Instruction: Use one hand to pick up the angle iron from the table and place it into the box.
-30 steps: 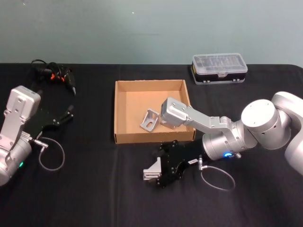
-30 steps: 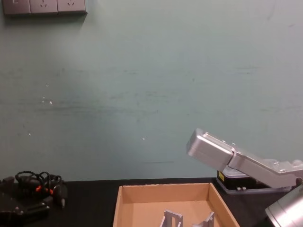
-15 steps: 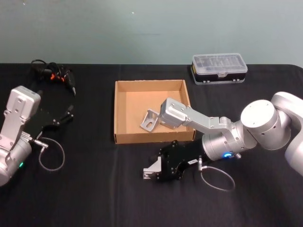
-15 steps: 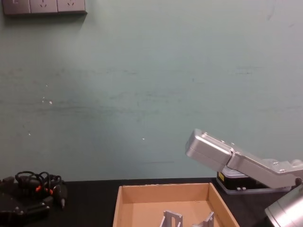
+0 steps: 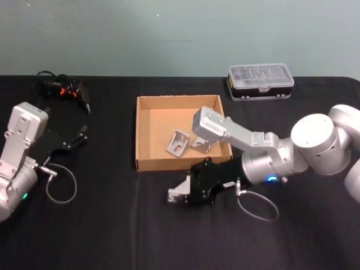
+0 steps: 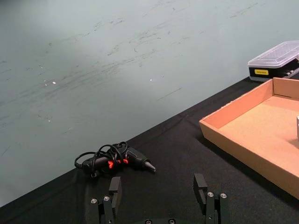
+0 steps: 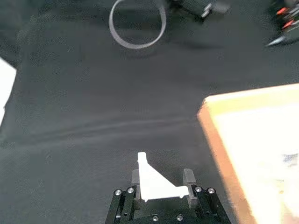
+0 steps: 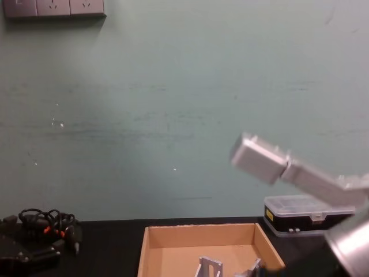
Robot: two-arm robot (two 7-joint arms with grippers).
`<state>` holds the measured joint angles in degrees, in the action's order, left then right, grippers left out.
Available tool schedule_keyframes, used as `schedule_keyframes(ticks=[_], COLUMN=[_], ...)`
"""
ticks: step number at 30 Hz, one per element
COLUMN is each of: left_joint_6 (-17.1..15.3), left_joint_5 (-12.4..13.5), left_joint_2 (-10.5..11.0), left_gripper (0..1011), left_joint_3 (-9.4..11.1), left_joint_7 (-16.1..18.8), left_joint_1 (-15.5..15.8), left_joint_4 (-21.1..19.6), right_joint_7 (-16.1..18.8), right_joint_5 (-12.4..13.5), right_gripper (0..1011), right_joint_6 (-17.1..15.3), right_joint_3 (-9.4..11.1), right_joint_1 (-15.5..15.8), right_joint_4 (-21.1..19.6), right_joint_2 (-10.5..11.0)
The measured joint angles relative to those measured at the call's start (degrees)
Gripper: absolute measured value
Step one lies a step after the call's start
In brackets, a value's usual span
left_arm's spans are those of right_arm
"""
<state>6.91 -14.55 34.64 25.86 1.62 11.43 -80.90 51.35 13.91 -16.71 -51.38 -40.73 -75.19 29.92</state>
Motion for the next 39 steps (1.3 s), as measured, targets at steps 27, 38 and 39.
schedule_keyframes(ticks=[27, 38, 39], left_joint_6=[0.0, 0.0, 0.0], left_joint_5=[0.0, 0.0, 0.0], left_joint_2=[0.0, 0.0, 0.0], left_gripper=[1011, 1011, 1011], left_joint_3=[0.0, 0.0, 0.0], left_joint_7=[0.0, 0.0, 0.0], left_joint_1=[0.0, 0.0, 0.0], left_joint_4=[0.0, 0.0, 0.0], right_joint_7=[-22.4, -25.1, -25.1], right_joint_5=[2.1, 1.0, 0.9], right_gripper=[543, 543, 543], right_joint_6=[-1.6, -1.4, -1.5], right_joint_3=[15.6, 16.9, 16.9], right_joint_1=[0.6, -1.7, -1.8], right_joint_4=[8.4, 18.8, 19.8], right_joint_2=[-8.6, -15.3, -15.8])
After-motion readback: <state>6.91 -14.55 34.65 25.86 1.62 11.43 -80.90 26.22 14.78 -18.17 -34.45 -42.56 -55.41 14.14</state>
